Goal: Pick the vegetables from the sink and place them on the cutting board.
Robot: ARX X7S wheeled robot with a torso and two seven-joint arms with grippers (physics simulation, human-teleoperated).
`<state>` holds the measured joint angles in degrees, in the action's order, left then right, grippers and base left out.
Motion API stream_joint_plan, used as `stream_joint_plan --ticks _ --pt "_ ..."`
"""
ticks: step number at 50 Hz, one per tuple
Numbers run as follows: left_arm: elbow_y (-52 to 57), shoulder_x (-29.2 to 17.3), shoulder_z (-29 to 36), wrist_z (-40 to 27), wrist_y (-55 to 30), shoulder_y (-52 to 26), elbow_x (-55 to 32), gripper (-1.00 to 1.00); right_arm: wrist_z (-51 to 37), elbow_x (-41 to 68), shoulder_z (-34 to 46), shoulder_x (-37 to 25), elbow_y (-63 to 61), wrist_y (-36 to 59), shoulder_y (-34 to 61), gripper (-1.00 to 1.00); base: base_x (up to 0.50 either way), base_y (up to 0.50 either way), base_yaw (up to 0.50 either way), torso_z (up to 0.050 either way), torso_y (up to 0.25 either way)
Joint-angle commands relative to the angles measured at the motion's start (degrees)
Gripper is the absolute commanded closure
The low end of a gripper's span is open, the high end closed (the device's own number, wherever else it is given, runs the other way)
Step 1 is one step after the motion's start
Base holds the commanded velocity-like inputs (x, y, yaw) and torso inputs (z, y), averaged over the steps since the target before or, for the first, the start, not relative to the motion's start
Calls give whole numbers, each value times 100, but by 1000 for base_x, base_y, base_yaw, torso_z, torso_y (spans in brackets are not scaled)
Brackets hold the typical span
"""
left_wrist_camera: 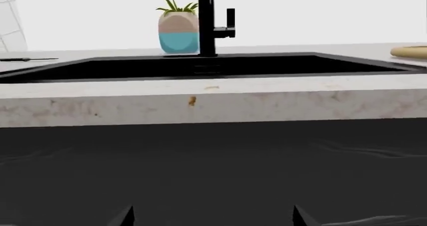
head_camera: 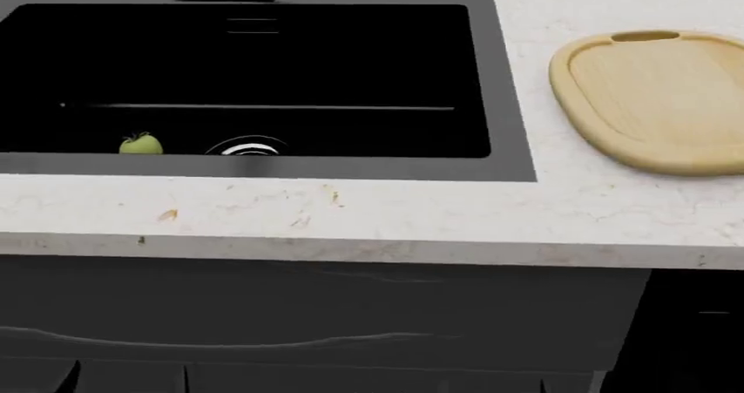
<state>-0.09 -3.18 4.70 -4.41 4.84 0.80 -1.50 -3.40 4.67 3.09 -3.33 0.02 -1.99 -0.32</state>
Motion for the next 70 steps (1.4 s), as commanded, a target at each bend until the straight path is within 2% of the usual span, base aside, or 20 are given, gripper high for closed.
stream_joint_plan --ticks 1,31,38,39,40,41,42,43,44,45,49,50,53,55,62,65,70 --pt "-142 2 -18 38 -29 -83 -142 -100 95 -51 88 -19 97 -16 60 -100 0 500 0 0 0" --pt "-12 -219 291 -264 -4 -28 -211 -100 -137 139 342 -223 115 -80 66 -100 0 500 0 0 0" --pt "-113 -220 416 -586 -230 -118 112 -100 -156 314 332 -272 -12 -41 -6 -100 0 429 0 0 0" --pt "93 -251 482 -647 -267 -98 271 -100 -248 285 418 -345 -370 818 83 -100 0 0 0 0 0" --pt "225 -299 496 -417 -222 -65 8 -100 -490 204 436 -366 -922 1678 91 -100 0 0 0 0 0" --pt "310 -314 469 -289 -169 -30 -211 -100 -481 220 485 -405 -1104 2090 101 -100 0 0 0 0 0" --pt "516 -428 605 -484 172 67 352 -100 -539 202 538 -475 -1434 2747 124 -100 0 0 0 50 -33" --pt "514 -379 598 -871 18 4 866 -100 -495 242 565 -521 -1631 2918 113 -100 0 0 0 50 -35" --pt "663 -446 655 -583 -251 -41 661 -100 -251 325 651 -706 -2166 2806 -32 -100 0 0 0 50 -35" --pt "1024 -449 583 -585 -507 -61 620 -100 -122 511 503 -789 -2596 2608 -110 -100 0 0 0 50 -35" --pt "1974 -572 664 -500 -1411 -290 950 -100 -335 554 370 -875 -3363 3706 425 -100 0 0 0 50 -36" --pt "2311 -545 584 -366 -1801 -444 780 -100 -288 570 408 -940 -3499 3892 652 -100 0 0 0 50 -35" --pt "2700 -564 593 -393 -2233 -728 976 -100 -330 728 321 -948 -3824 4601 1174 -100 0 0 0 50 -36" --pt "2881 -543 509 -238 -2529 -891 756 -100 -400 673 398 -1075 -4054 5237 1782 -100 0 0 0 50 -35" --pt "2789 -497 584 -166 -3261 -1730 881 -100 -225 749 300 -1187 -3307 5498 2632 -100 0 0 0 50 -33" --pt "2373 -503 656 -143 -3433 -2156 941 -100 -152 873 63 -1160 -2925 5533 2974 -100 0 0 0 50 -31" --pt "1413 -440 694 -242 -3649 -2959 1045 -100 -89 683 352 -1290 -1900 5681 3839 -100 0 0 0 50 -31"
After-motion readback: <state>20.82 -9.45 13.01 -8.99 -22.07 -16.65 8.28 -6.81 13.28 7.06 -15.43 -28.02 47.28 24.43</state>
